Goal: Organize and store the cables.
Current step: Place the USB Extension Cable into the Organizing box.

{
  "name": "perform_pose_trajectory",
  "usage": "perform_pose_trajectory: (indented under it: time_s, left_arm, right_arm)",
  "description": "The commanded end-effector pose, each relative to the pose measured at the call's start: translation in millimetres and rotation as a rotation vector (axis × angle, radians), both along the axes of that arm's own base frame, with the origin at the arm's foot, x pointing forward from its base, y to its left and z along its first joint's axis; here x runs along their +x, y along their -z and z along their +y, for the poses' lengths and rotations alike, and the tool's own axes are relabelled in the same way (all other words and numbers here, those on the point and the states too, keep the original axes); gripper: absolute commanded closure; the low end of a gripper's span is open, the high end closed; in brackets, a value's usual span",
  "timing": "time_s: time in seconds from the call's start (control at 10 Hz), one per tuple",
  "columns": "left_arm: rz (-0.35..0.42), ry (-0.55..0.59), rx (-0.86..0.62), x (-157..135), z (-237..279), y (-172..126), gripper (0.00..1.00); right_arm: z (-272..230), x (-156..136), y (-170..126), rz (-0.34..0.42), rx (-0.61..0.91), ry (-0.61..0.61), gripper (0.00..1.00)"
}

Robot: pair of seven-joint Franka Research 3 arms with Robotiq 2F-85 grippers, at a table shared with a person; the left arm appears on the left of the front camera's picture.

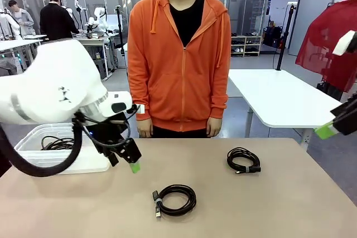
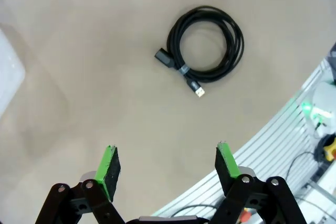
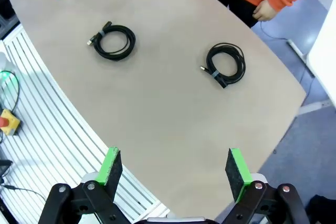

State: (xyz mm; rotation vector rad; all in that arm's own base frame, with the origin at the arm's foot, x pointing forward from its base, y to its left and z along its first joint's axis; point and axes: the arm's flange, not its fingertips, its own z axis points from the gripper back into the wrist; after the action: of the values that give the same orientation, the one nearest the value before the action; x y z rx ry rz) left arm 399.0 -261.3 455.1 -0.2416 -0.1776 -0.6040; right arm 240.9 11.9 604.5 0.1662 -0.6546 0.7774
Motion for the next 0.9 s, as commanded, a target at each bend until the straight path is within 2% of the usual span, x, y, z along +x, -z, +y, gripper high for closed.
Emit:
perform_pose_trajectory:
  time_s: [0.0, 0.2, 0.3, 0.4, 0.5, 0.8]
  left_arm:
    - [0.001, -0.035, -0.062, 13.7, -19.7, 13.0, 0.08]
    - [0.062, -0.065, -0.09, 19.1, -32.9, 30.9, 0.08]
    - [0.046, -0.091, -0.102, 22.1, -30.7, 29.9, 0.08]
    - [0.046, -0.038, -0.051, 14.6, -24.9, 30.4, 0.08]
    - [0.046, -0.038, -0.051, 14.6, -24.9, 30.4, 0.08]
    - [0.046, -0.038, -0.051, 14.6, -24.9, 30.4, 0.08]
  right_arm:
    - [3.3, -3.6, -15.0, -0.035, 0.014, -0.009, 0.0]
    - [11.9, 2.1, -25.0, -0.053, 0.042, 0.008, 0.0]
    - [18.7, 8.4, -26.2, -0.07, 0.089, 0.029, 0.0]
    - [21.2, 17.7, -16.2, -0.063, 0.107, -0.03, 0.0]
    - [5.5, -2.7, -28.3, -0.067, 0.038, -0.007, 0.0]
    - [5.5, -2.7, -28.3, -0.067, 0.038, -0.007, 0.0]
